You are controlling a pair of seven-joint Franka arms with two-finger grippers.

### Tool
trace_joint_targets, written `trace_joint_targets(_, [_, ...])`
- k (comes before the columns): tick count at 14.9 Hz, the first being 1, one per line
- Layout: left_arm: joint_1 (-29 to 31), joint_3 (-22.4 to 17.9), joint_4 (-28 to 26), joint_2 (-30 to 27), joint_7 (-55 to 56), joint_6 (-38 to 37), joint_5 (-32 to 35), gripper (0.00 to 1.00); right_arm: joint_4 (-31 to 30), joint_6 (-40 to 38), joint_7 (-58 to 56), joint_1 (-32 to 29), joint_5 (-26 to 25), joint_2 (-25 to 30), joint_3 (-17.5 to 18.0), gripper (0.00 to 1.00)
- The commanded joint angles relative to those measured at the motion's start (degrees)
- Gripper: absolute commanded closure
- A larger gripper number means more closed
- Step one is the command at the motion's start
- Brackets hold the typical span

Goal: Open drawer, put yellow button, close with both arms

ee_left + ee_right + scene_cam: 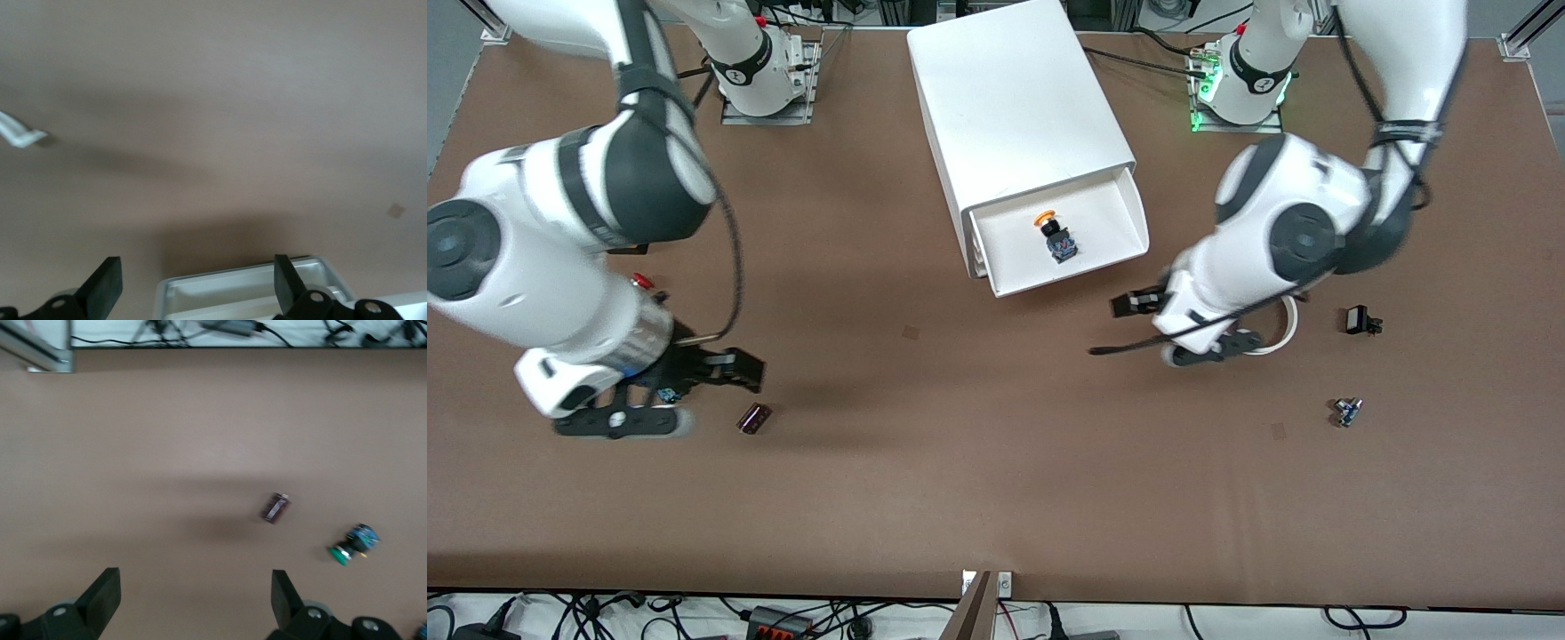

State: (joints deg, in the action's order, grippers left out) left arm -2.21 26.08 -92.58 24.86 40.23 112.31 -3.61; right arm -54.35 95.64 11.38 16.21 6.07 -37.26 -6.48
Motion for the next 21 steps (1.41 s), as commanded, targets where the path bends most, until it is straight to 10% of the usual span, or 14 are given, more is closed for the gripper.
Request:
trace_joint_targets(1, [-0.7, 1.9, -6.3, -2.8, 4.6, 6.1, 0.4, 0.0, -0.8, -1.4, -0.3, -2.2, 0.0, 1.0, 0.9, 0.0])
trace_joint_targets(21, [-4.5, 11.4, -10.6, -3.3, 15.5, -6.1, 4.5, 0.0, -22.5, -6.7, -13.7, -19.5, -6.2, 24.1, 6.1, 0.0])
